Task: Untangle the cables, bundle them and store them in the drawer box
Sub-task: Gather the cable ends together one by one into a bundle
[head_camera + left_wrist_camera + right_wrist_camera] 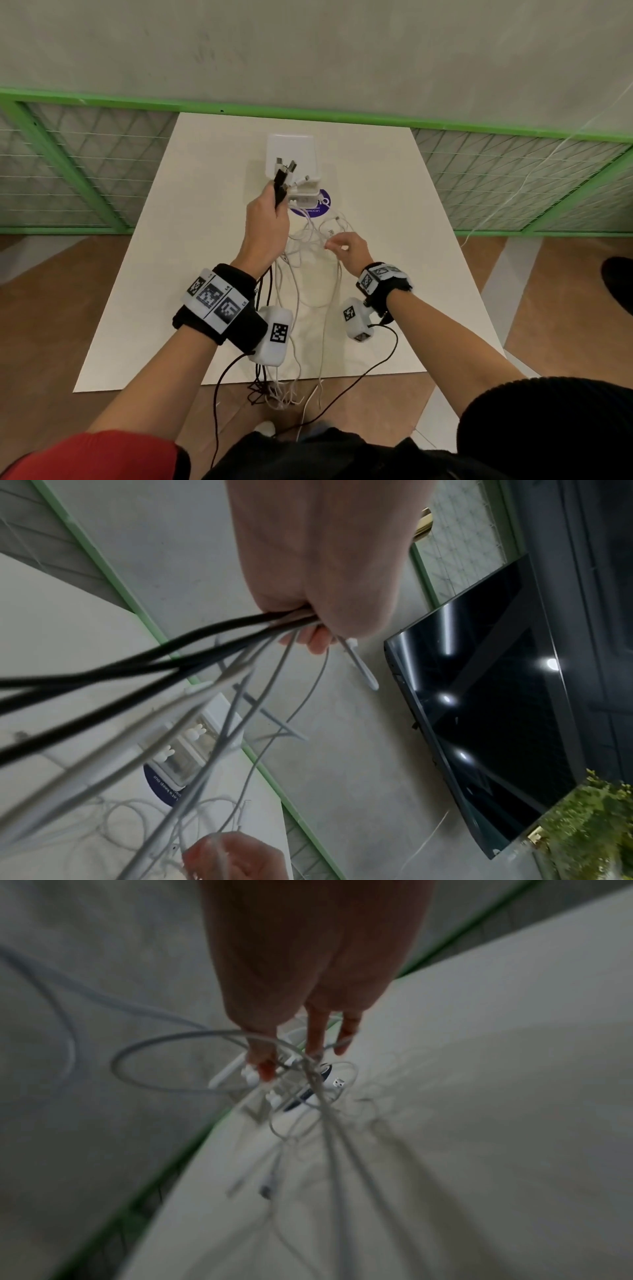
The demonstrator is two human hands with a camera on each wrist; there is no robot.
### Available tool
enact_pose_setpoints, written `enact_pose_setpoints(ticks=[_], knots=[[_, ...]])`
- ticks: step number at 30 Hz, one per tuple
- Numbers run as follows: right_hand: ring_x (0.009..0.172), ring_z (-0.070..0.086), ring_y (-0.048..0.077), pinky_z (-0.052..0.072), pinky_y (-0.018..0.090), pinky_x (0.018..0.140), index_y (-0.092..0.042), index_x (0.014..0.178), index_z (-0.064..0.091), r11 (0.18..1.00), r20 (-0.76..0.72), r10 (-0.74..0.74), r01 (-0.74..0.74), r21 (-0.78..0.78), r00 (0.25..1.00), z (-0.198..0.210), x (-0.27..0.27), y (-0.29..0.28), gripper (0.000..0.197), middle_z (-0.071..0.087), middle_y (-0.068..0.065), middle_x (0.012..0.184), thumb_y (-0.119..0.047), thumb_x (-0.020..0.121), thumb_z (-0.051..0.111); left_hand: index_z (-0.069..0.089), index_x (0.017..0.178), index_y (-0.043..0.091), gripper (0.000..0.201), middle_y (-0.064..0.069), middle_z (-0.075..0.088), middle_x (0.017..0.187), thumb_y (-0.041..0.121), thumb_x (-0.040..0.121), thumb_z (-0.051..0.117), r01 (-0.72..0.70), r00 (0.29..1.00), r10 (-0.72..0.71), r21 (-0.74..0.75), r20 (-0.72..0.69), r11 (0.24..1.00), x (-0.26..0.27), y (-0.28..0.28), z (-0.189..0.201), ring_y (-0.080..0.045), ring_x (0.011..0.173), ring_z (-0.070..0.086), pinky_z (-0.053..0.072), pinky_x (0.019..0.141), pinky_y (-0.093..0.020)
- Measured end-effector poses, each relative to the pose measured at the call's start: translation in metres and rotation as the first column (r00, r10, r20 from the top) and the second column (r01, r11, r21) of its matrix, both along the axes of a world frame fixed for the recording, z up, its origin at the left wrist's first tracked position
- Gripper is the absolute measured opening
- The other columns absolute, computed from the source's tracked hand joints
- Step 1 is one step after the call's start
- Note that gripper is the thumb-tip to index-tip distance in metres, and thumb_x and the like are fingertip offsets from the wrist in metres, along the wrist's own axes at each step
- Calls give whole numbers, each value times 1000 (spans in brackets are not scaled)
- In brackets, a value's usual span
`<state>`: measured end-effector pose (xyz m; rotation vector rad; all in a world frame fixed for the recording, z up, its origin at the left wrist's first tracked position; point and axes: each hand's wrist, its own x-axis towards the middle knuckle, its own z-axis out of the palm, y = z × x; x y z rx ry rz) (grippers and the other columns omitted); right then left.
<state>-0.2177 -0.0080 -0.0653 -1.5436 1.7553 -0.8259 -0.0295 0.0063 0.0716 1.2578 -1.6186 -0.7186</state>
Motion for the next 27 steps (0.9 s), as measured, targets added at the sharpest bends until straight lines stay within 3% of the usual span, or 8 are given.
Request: enact_pose_setpoints(ticks=[2, 7, 12, 15, 18, 20, 24, 27], knots=[[92, 57, 16, 44, 25, 87, -2, 87, 74, 995, 81, -96, 97, -6, 992, 7, -4, 0, 14, 65, 13, 97, -15, 81, 70, 53, 101, -8, 23, 10, 38, 62, 10, 99, 38, -3, 1000, 3, 10, -11, 1000, 2, -2, 1, -5, 51, 35, 33, 47, -12], [93, 47, 16, 36, 5, 72, -3, 87, 74, 983, 23, -154, 156, -100, 988, 5, -1, -2, 14, 44, 15, 120, -12, 75, 76, 52, 98, -5, 20, 7, 42, 64, 8, 99, 37, -139, 988, 138, -11, -72, 990, 4, -7, -6, -8, 54, 36, 33, 49, -15], [102, 54, 29, 42, 31, 91, -2, 92, 73, 998, -106, -52, 50, -22, 993, 8, 6, -2, 19, 47, 18, 118, -16, 79, 72, 50, 103, -6, 16, -22, 50, 107, -2, 94, 38, -163, 953, 145, 47, 264, 985, 6, -17, -12, -31, 96, 47, 39, 82, -31], [104, 53, 29, 41, 39, 94, -3, 92, 73, 1000, -194, 13, -11, 12, 981, 10, 12, -5, 20, 49, 14, 111, -18, 79, 72, 51, 107, -6, 19, -24, 36, 134, -6, 91, 40, -125, 918, 180, -173, 353, 977, -4, -7, -8, -30, 120, 41, 32, 106, -31], [105, 50, 32, 38, 42, 94, -5, 89, 74, 997, -259, 63, -74, -34, 964, 17, 17, -6, 16, 53, 17, 109, -17, 80, 71, 48, 117, -2, 25, -17, 48, 123, 0, 95, 37, 107, 922, -85, -37, 379, 994, -26, 9, -14, -18, 99, 50, 40, 86, -23], [103, 50, 36, 40, 46, 90, -9, 78, 73, 990, -238, 65, -92, -104, 969, 25, 21, -5, 6, 57, 21, 107, -14, 80, 70, 48, 112, -2, 21, -19, 57, 109, 1, 94, 38, 157, 912, -194, 129, 362, 979, -34, 9, -25, -29, 95, 56, 44, 77, -34], [99, 54, 37, 42, 46, 87, -6, 86, 75, 973, -215, 23, -72, -220, 976, 30, 19, -6, 14, 59, 20, 104, -17, 78, 73, 49, 106, -6, 19, -28, 60, 104, -1, 93, 38, 96, 876, -218, 288, 430, 953, -28, -7, -44, -39, 96, 56, 41, 76, -41], [100, 54, 35, 39, 35, 87, -6, 87, 75, 969, -152, 11, -48, -242, 988, 31, 16, -5, 15, 59, 19, 103, -16, 77, 73, 50, 104, -5, 18, -27, 60, 104, 0, 92, 37, 124, 850, -265, 316, 456, 941, -28, -16, -48, -41, 98, 56, 44, 82, -45]])
